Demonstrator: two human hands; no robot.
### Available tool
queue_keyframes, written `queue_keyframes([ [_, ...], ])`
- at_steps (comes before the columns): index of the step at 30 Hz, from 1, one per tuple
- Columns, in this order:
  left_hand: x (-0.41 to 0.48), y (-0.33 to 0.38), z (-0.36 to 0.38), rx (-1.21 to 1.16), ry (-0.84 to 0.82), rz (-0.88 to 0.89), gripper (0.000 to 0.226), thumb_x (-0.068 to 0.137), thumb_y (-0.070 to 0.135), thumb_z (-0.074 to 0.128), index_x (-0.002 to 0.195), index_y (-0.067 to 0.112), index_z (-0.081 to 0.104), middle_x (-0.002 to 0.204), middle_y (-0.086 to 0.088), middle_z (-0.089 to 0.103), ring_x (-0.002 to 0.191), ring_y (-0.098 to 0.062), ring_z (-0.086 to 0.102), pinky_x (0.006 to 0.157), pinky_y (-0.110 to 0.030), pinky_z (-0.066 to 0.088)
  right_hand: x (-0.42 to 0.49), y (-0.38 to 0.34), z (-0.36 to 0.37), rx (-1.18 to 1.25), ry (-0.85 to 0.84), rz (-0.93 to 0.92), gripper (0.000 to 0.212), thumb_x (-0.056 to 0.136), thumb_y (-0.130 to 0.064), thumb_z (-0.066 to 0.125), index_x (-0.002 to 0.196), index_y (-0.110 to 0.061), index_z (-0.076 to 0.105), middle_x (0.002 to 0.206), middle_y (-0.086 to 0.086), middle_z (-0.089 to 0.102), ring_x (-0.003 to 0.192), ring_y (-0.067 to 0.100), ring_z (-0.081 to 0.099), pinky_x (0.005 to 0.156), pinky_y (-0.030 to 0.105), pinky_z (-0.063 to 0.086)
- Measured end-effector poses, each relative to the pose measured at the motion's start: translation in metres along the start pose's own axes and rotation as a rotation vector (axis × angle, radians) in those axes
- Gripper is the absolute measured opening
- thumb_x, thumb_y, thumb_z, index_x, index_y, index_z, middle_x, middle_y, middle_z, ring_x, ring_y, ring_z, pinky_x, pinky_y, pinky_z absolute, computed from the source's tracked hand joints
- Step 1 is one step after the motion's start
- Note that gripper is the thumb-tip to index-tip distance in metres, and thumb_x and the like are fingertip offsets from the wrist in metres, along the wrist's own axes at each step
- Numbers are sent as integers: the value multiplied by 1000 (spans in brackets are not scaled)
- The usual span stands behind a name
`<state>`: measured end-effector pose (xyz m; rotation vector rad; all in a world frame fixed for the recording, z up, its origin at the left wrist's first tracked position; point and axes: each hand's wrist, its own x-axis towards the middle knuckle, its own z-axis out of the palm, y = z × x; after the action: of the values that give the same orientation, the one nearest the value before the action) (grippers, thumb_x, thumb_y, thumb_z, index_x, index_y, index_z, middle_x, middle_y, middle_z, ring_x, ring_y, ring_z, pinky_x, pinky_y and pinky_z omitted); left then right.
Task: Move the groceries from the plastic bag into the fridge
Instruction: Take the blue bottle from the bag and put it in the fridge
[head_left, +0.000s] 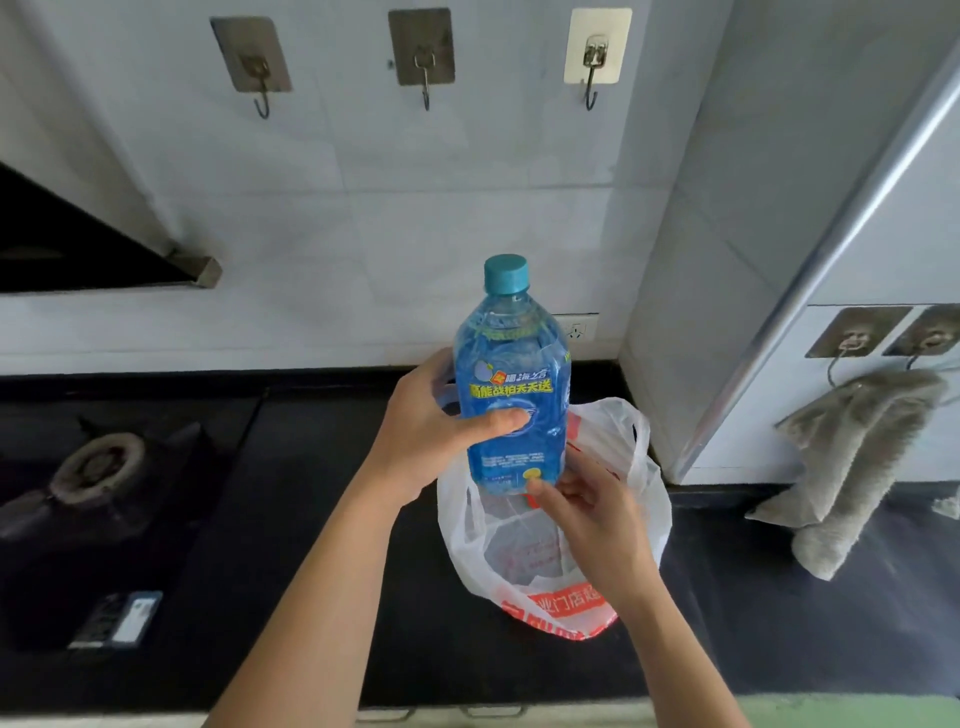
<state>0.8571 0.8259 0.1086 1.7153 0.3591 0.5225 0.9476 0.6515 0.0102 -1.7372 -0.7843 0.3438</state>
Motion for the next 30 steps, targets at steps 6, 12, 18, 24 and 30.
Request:
queue_keyframes([
  [6,-43,6,-6,28,164,-22,56,62,37,85,114,25,66,111,8,73,110,-11,67,97,-43,53,-13,-19,4,20,-130,-56,28,88,-45,65,115,-41,60,106,-34,69,100,2,70,79,16,57],
  [12,-101,12,-2,26,355,-74,55,63,30,87,113,21,67,110,3,74,109,-15,68,97,-47,53,-33,-20,11,53,-324,-85,35,92,-40,66,123,-24,66,104,-19,75,97,10,72,83,33,62],
  [18,-172,15,2,66,494,-136,53,65,15,89,112,19,65,106,2,75,104,-14,69,90,-37,55,-74,-19,28,121,-520,-96,48,88,-42,67,131,-21,64,100,-20,76,93,2,71,81,16,57],
  [24,-254,24,1,102,716,-200,56,63,23,93,111,26,66,106,8,75,102,-10,69,88,-35,56,-117,-29,59,176,-759,-95,32,93,-25,70,125,-26,66,104,-15,77,97,6,73,88,24,58],
  [30,-327,40,-10,121,977,-239,54,58,31,86,108,30,66,101,16,74,96,-3,68,75,-19,56,-151,-53,107,180,-934,-191,33,92,-32,70,124,-26,67,102,-15,77,94,9,73,84,29,59],
])
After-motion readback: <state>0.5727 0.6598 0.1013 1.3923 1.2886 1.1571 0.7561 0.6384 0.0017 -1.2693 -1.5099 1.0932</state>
